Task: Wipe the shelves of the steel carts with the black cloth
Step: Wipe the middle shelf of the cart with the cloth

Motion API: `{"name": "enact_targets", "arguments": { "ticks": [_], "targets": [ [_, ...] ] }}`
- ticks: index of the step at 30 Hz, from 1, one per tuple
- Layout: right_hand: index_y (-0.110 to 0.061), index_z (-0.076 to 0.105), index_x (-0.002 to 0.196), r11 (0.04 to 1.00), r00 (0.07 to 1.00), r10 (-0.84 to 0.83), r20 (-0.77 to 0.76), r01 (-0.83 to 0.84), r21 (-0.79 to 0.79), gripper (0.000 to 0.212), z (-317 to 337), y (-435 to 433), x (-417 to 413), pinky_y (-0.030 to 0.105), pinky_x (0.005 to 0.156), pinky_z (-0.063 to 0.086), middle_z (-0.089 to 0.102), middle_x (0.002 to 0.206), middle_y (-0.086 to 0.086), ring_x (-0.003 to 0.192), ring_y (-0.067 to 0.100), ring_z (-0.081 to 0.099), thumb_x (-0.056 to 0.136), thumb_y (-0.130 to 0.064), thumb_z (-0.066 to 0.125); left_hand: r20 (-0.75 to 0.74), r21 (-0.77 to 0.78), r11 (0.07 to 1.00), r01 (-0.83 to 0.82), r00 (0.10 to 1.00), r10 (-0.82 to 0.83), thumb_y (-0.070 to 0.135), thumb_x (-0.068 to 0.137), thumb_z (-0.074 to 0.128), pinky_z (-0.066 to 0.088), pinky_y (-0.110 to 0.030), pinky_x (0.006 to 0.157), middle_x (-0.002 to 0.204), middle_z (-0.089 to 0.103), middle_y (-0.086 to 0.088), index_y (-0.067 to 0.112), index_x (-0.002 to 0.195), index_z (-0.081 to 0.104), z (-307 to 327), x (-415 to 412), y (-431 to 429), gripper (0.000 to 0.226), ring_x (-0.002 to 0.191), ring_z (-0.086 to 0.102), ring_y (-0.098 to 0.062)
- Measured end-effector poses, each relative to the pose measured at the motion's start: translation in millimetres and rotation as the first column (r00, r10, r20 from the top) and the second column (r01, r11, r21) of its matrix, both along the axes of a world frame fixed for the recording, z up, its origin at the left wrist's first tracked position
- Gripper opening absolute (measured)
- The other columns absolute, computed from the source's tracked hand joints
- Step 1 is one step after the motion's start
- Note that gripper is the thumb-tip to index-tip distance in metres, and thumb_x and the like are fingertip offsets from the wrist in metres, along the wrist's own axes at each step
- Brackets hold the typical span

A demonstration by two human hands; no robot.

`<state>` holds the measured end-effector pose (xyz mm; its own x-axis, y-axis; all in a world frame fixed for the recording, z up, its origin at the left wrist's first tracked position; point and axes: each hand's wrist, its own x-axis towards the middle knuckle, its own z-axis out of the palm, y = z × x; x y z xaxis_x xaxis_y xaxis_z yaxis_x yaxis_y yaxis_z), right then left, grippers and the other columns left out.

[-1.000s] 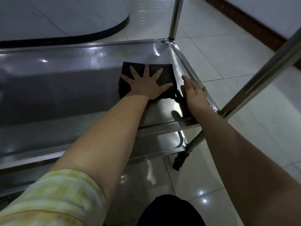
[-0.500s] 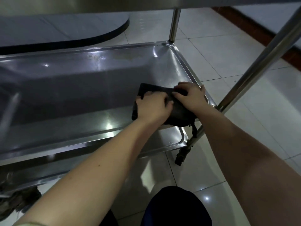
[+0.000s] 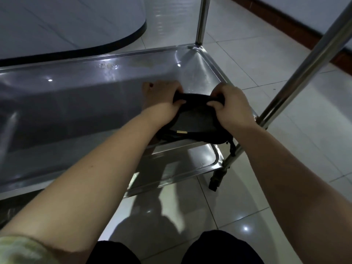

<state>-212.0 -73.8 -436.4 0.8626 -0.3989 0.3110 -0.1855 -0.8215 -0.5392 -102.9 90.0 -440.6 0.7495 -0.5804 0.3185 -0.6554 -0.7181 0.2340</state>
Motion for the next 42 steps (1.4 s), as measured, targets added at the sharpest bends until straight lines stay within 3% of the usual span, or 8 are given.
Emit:
{"name": "enact_targets", "arguments": {
  "ticks": [4,9,17,25,30,35,38,42],
  "targets": [
    [-0.024,0.058,0.087,0.996,0.987,-0.007,0.159,-0.008,0.094,0.014,10.9,14.1,-40.9,0.002,0.080,0.029,0.057,0.097,0.001,0.094,0.006,0.040,0.086,-0.011,0.063,-0.001,-0.291,0.949,0.118,0.992,-0.123,0.037,0.088,0.064,0.035,-0.035,0.074,0.092,0.060,0.004,0.024,0.098,0.064,23.0,-49.6,31.1,0.016,0.093,0.056,-0.022],
    [-0.015,0.064,0.090,0.999,0.897,0.051,0.438,-0.041,-0.031,0.020,18.5,31.4,-93.3,0.018,0.093,0.034,0.051,0.088,-0.023,0.102,0.003,0.043,0.080,0.001,0.066,0.193,-0.314,0.937,0.150,0.977,-0.092,0.023,0.082,0.070,0.025,-0.035,0.081,0.091,0.064,0.006,0.025,0.095,0.067,39.8,-109.2,49.8,0.013,0.088,0.057,-0.022],
    [-0.011,0.051,0.096,0.969,0.846,0.222,0.484,-0.136,-0.206,0.031,-70.6,21.5,-162.9,0.028,0.091,0.033,0.053,0.099,0.003,0.090,0.021,0.051,0.076,0.012,0.051,0.064,-0.362,0.852,0.378,0.922,-0.382,0.002,0.074,0.067,0.034,-0.026,0.087,0.095,0.067,-0.005,0.009,0.094,0.072,-30.4,-178.8,59.9,0.022,0.092,0.055,-0.017],
    [-0.015,0.052,0.100,0.947,0.906,0.292,0.306,-0.231,-0.222,0.024,-162.9,-5.7,-168.0,0.028,0.093,0.032,0.063,0.104,0.005,0.088,0.034,0.056,0.086,0.004,0.051,-0.077,-0.259,0.847,0.463,0.865,-0.496,0.015,0.087,0.063,0.040,-0.037,0.078,0.096,0.068,0.001,0.012,0.098,0.072,-111.9,-166.9,53.4,0.015,0.087,0.060,-0.017],
    [-0.017,0.055,0.103,0.952,0.938,0.298,0.175,-0.281,-0.118,0.017,-224.7,-17.1,-148.6,0.033,0.089,0.037,0.066,0.098,0.008,0.094,0.029,0.052,0.090,-0.006,0.052,-0.461,-0.326,0.913,0.245,0.802,-0.380,0.014,0.083,0.066,0.037,-0.007,0.074,0.092,0.059,0.018,0.027,0.100,0.063,-176.3,-149.0,40.8,0.022,0.087,0.054,0.006],
    [-0.011,0.064,0.101,0.961,0.974,0.225,-0.031,-0.227,-0.158,0.015,-260.6,-39.9,-62.7,0.042,0.089,0.036,0.065,0.099,0.007,0.097,0.035,0.055,0.091,-0.014,0.052,-0.572,-0.347,0.935,-0.076,0.807,-0.147,0.013,0.085,0.072,0.043,-0.013,0.077,0.088,0.065,0.011,0.022,0.096,0.065,-240.4,-80.3,2.1,0.015,0.084,0.060,0.005],
    [-0.013,0.051,0.134,0.932,0.932,0.101,-0.348,-0.211,-0.294,0.044,-292.6,-36.2,-11.9,0.049,0.110,0.018,0.045,0.141,0.020,0.136,0.046,0.029,0.091,-0.018,0.053,-0.519,-0.148,0.974,-0.171,0.852,0.071,0.019,0.089,0.067,0.038,-0.022,0.098,0.120,0.063,0.003,0.028,0.118,0.061,-281.4,-26.4,-16.4,0.031,0.116,0.056,-0.015],
    [-0.048,0.003,0.151,0.915,0.793,0.162,-0.587,-0.343,-0.211,0.062,-334.8,-11.4,2.5,0.066,0.112,-0.010,-0.008,0.164,-0.005,0.145,0.043,-0.016,0.095,-0.064,0.024,-0.348,0.303,0.909,-0.286,0.855,0.385,0.045,0.101,0.039,0.004,-0.046,0.119,0.164,0.014,0.001,0.037,0.153,0.023,-329.5,-14.8,4.3,0.055,0.150,0.005,-0.029]
  ]
}}
